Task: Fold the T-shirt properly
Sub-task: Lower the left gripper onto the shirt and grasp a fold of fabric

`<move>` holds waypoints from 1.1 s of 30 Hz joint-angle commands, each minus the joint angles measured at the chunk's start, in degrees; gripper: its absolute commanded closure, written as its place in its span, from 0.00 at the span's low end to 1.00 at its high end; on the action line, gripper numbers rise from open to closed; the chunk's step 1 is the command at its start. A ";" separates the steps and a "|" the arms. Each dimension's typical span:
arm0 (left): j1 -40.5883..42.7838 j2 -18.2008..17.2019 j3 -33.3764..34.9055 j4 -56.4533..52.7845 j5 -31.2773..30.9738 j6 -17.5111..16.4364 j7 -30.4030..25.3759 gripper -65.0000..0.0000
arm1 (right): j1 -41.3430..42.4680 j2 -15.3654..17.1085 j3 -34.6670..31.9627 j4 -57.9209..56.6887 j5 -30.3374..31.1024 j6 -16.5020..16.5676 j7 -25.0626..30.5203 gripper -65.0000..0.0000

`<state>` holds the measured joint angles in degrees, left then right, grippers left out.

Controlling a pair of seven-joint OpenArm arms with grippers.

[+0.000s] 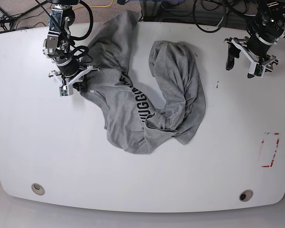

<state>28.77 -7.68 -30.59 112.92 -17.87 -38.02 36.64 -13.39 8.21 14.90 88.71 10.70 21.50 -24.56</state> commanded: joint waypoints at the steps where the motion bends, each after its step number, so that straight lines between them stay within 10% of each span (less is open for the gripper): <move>1: -2.18 -0.27 -0.40 0.88 -0.64 0.17 -0.99 0.32 | -0.72 0.19 -0.08 2.50 -0.90 0.35 -2.39 1.00; 15: -17.92 1.31 -0.58 -9.06 -0.73 0.26 15.88 0.31 | -4.68 -1.75 -0.08 11.12 -1.07 0.35 -4.59 1.00; 33: -35.32 4.74 2.50 -29.45 -0.90 -0.09 18.35 0.21 | -5.29 -3.59 -0.17 11.73 -1.42 0.35 -4.50 1.00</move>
<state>-3.92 -2.57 -29.91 85.17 -17.65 -37.78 56.05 -18.94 4.23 14.57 99.29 8.91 21.87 -30.28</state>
